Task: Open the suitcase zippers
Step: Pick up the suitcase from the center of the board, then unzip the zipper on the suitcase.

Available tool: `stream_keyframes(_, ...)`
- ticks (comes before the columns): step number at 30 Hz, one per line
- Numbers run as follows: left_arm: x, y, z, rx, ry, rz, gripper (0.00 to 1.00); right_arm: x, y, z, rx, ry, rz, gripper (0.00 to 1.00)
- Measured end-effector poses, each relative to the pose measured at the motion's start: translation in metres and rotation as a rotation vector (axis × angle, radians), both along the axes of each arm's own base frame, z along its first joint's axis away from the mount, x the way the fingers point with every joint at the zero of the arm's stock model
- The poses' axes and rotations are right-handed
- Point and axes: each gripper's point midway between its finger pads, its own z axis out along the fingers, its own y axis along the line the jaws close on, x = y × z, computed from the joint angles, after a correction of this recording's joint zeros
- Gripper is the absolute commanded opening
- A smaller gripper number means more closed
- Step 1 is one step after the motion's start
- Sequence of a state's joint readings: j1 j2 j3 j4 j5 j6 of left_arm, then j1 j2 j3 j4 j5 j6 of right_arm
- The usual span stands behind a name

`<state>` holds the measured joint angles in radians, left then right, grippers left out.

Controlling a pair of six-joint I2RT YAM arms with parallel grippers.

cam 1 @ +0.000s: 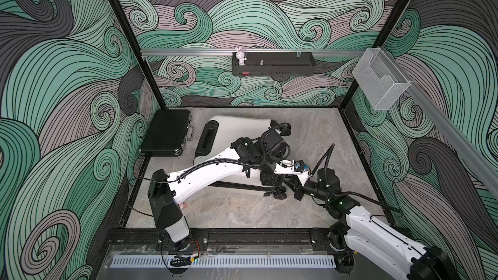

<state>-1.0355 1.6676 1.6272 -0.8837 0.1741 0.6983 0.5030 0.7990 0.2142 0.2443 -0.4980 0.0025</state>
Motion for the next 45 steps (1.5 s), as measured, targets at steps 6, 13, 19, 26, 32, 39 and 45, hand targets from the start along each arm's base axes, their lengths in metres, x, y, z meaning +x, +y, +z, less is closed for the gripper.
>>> stream_keyframes(6, 0.004, -0.009, -0.02, 0.044, 0.001, 0.002, 0.69, 0.0, 0.0, 0.001, 0.0, -0.002, -0.002, 0.0)
stream_keyframes(13, 0.008, -0.015, -0.024, 0.048, -0.017, 0.022, 0.42, 0.0, 0.0, 0.001, 0.001, -0.005, -0.001, 0.0)
stream_keyframes(19, 0.009, -0.015, -0.022, 0.064, 0.0, 0.061, 0.19, 0.001, -0.003, -0.001, -0.007, -0.004, -0.017, 0.0)
stream_keyframes(26, 0.006, -0.012, -0.021, 0.082, 0.014, 0.07, 0.05, 0.001, -0.002, 0.002, 0.011, -0.004, -0.023, 0.0)
stream_keyframes(32, -0.004, 0.0, -0.011, 0.057, 0.05, 0.055, 0.02, 0.001, 0.002, 0.01, 0.048, -0.008, -0.013, 0.0)
stream_keyframes(39, -0.036, 0.029, 0.011, -0.028, 0.087, -0.014, 0.0, 0.003, 0.012, 0.022, 0.094, -0.019, 0.028, 0.0)
stream_keyframes(45, -0.062, 0.055, 0.037, -0.115, 0.077, -0.069, 0.0, 0.035, 0.011, 0.044, 0.129, -0.04, -0.033, 0.0)
